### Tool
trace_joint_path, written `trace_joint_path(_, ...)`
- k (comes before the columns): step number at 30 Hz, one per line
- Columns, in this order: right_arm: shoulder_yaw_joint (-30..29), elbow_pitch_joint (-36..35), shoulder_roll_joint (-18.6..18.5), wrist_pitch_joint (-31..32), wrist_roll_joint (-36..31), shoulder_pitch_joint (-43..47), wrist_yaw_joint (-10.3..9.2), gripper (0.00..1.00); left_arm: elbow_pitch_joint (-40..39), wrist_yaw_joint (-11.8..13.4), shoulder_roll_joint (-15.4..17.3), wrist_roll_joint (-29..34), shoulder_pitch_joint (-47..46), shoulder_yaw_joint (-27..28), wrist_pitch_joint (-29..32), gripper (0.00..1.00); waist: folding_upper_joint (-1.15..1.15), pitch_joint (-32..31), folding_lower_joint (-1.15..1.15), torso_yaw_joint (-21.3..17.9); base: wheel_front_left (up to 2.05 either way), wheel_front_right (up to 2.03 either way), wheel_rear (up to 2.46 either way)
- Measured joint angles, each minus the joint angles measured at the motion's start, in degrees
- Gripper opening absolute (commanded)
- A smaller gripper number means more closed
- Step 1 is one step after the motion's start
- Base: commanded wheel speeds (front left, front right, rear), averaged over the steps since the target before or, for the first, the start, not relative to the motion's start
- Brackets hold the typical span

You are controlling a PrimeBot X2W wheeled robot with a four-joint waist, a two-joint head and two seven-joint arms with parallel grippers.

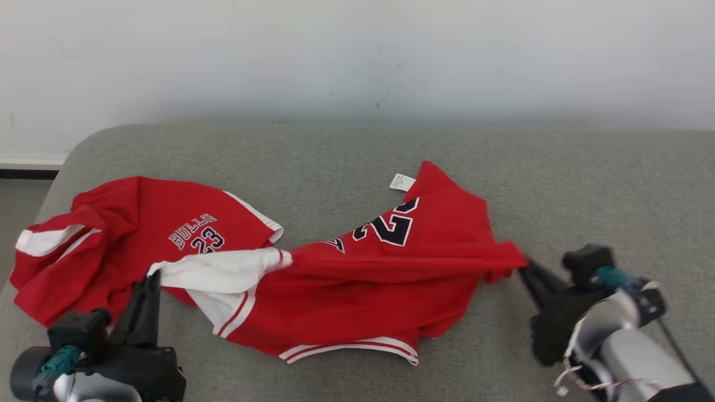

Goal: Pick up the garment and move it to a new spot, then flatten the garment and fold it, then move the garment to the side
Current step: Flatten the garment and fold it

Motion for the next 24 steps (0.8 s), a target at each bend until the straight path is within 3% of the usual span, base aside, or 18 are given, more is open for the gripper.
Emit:
trace_joint_path(10, -5.78, -1.14, -5.3, -4.86, -0.85, -2.41, -2.15, 0.0, -4.54, -0.15, 0.58, 2.57, -2.6, -1.33, -0.69, 0.0, 0.0, -0.51, 0.0, -3.68, 0.0, 0.0, 0.0)
trace_joint_path(18, -6.42, -1.16, -7.24, -6.48, -0.85, 0.68, -3.19, 0.0, -6.93, -4.71, -4.28, 3.85, -2.43, -10.49, -0.2, 0.0, 0.0, -0.6, 0.0, -6.34, 0.0, 0.0, 0.0)
trace_joint_path(24, -4.48, 1.87, -5.56, -5.63, 0.26, 4.44, -1.76, 0.0, -3.93, -7.22, -6.03, 3.85, -0.85, -14.86, 2.81, 0.0, 0.0, -0.14, 0.0, -7.06, 0.0, 0.0, 0.0)
